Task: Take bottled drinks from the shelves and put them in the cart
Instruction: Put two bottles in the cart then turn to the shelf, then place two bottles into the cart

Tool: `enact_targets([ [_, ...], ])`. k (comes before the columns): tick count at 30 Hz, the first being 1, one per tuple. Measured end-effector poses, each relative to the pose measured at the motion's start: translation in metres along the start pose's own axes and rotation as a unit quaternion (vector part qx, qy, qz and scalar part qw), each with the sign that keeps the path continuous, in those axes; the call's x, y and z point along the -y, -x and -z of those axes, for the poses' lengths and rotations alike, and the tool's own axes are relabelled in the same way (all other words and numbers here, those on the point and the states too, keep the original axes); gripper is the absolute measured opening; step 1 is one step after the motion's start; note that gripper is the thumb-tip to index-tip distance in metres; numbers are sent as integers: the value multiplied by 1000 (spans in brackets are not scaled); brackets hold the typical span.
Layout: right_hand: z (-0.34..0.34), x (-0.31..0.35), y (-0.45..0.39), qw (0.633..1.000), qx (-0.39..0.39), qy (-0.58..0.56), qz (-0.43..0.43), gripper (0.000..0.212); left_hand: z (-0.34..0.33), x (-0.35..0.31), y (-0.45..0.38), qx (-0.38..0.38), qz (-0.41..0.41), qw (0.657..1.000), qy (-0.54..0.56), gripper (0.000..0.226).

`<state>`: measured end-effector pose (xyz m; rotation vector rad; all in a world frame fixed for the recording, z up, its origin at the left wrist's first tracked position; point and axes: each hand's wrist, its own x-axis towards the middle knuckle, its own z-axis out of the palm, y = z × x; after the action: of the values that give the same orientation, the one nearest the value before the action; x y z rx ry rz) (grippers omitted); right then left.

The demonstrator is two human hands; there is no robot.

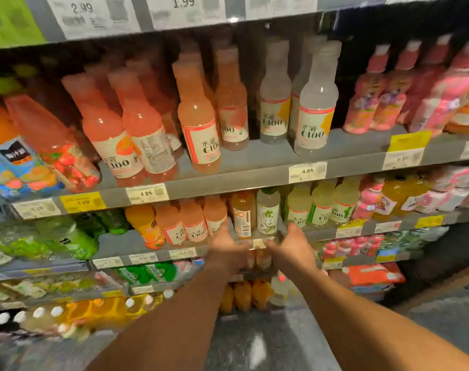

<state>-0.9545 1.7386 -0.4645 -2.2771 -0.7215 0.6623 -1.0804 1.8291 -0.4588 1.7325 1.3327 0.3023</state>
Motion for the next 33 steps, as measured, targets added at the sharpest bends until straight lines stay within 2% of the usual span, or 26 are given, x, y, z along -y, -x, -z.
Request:
enact_targets([
  [3, -8, 1, -44, 999, 21, -42, -9, 72, -16, -7, -28, -16, 21, 999, 20, 42],
  [5, -16, -4, -63, 997, 2, -45, 55, 60, -27, -8, -46, -12, 19, 1000, 13, 35],
  [7, -20, -8, -75, 993, -3, -60, 99, 58, -35, -8, -60, -15, 37, 999, 36, 30],
  [10, -24, -9, -89, 992, 1, -66, 109, 64, -44, -7, -74, -46, 53, 995, 71, 36],
  [14, -32, -2, -106, 996, -22, -30, 80, 41, -60, -8, -88, -107, 39, 993, 25, 28],
  [16, -34, -3, -111, 996, -31, -45, 74, 44, -66, -9, -92, -129, 42, 991, -12, 28],
  [20, -33, -9, -109, 993, -39, -82, 77, 41, -69, -6, -95, -162, 40, 986, 12, 29],
  [27, -30, -17, -79, 964, -77, -157, 202, 47, -73, 12, -72, -176, -36, 981, 78, 44],
  [30, -27, -14, -61, 971, -73, -152, 172, 51, -61, 12, -53, -164, -51, 976, 131, 49],
  [33, -18, 5, -32, 979, -28, -174, 105, 62, -37, 14, -28, -173, -60, 968, 171, 48],
])
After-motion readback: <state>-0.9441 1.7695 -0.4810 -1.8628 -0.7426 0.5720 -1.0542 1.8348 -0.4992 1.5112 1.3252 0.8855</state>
